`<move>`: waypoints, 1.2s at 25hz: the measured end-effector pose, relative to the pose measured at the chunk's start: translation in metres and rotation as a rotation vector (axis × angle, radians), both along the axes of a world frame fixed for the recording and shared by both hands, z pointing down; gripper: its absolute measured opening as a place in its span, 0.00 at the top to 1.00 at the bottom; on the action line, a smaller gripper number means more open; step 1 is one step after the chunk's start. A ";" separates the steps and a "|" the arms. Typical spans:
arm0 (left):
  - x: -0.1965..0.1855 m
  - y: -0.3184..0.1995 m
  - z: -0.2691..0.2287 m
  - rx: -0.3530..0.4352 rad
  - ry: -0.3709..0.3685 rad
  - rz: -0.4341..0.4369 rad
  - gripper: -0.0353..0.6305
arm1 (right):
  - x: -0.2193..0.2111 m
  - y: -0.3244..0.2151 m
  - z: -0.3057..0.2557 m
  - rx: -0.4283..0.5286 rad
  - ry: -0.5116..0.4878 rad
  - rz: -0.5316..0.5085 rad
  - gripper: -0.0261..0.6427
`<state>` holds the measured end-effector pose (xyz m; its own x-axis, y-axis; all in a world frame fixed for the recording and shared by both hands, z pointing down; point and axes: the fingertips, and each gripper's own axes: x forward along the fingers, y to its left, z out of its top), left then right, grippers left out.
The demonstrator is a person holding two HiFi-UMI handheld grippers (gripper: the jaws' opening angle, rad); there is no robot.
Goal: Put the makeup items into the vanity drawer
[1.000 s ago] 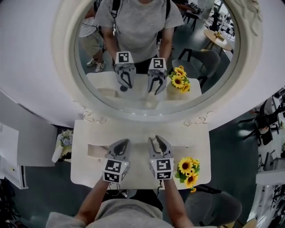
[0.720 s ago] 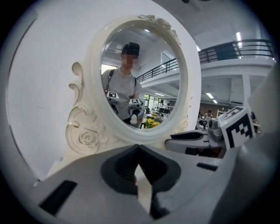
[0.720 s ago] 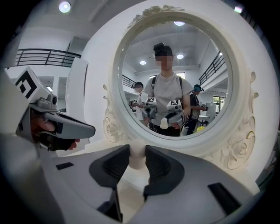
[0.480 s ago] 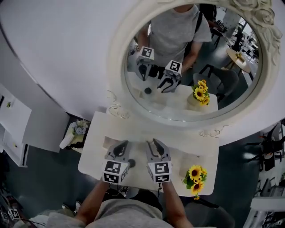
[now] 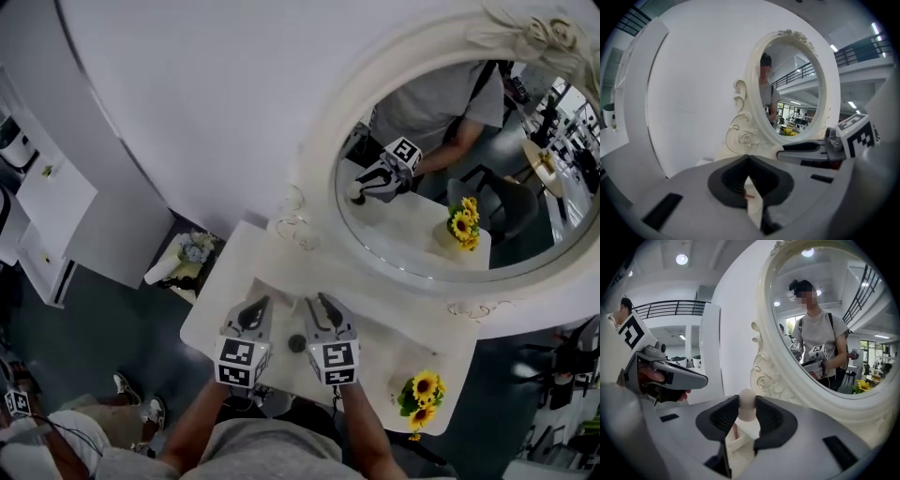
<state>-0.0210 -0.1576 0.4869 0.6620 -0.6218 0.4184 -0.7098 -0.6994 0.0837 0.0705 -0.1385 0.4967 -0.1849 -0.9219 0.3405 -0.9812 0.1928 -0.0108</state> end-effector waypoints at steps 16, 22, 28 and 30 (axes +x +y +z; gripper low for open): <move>-0.072 -0.005 0.057 -0.111 -0.031 -0.200 0.95 | -0.073 -0.025 0.068 -0.129 0.001 -0.210 0.77; -0.085 0.001 0.084 -0.153 -0.048 -0.228 0.95 | -0.082 -0.028 0.098 -0.177 0.002 -0.231 0.77; -0.092 0.006 0.099 -0.180 -0.055 -0.250 0.95 | -0.086 -0.030 0.115 -0.195 0.012 -0.243 0.77; -0.093 0.008 0.102 -0.187 -0.056 -0.255 0.95 | -0.087 -0.031 0.117 -0.197 0.007 -0.240 0.77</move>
<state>-0.1140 -0.1499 0.5890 0.4674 -0.6736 0.5726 -0.8674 -0.4745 0.1500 -0.0161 -0.1693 0.6135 -0.3866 -0.7684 0.5100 -0.9080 0.4139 -0.0647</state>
